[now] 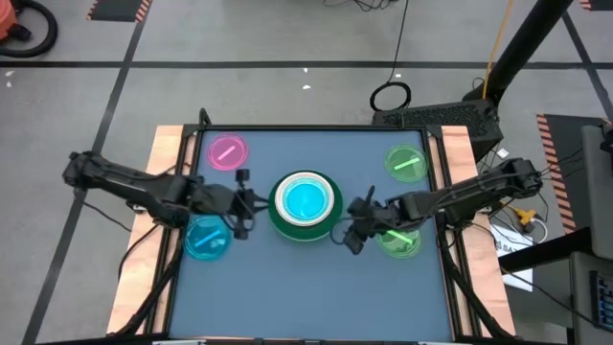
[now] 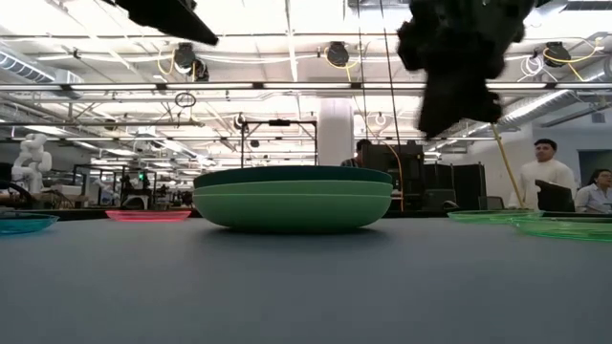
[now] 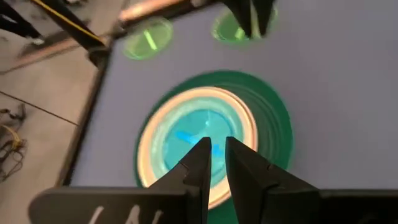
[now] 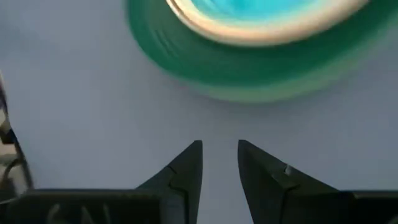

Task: Stack plastic plates
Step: Stack the bottom transparent green plate on top of the transparent blue plate

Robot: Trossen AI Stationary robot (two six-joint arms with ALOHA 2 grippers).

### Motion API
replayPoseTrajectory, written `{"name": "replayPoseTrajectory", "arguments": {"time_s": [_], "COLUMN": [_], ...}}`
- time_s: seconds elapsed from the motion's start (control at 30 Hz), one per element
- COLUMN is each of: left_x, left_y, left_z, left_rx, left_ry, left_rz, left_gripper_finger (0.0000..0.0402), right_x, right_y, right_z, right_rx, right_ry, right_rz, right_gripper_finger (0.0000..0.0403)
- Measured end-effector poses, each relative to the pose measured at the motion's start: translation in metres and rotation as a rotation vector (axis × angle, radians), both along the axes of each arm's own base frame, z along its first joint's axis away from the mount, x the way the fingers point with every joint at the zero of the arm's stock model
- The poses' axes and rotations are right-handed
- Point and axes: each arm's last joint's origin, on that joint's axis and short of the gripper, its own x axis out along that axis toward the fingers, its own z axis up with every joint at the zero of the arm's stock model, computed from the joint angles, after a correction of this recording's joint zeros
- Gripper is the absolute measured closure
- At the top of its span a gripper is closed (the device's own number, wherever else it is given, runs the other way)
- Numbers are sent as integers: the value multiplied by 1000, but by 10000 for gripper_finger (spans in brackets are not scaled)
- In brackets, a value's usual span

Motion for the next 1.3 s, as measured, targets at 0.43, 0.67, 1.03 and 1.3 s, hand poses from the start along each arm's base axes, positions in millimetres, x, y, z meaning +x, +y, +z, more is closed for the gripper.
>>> {"name": "replayPoseTrajectory", "arguments": {"time_s": [0.43,0.67,1.03,1.3], "left_x": [-43,-43,-43,-43], "left_y": [11,11,11,12], "left_z": [18,14,15,15], "left_rx": [-72,-76,-52,-11], "left_ry": [-75,-43,-50,-47], "left_rz": [108,119,103,97], "left_gripper_finger": [346,346,346,346], "right_x": [-36,-43,-22,-15], "right_y": [13,5,13,15], "right_z": [-13,-13,-43,-25], "right_rx": [361,202,186,97], "right_ry": [478,488,583,747], "right_rz": [-303,-461,-407,-435], "right_gripper_finger": [305,305,305,305]}}
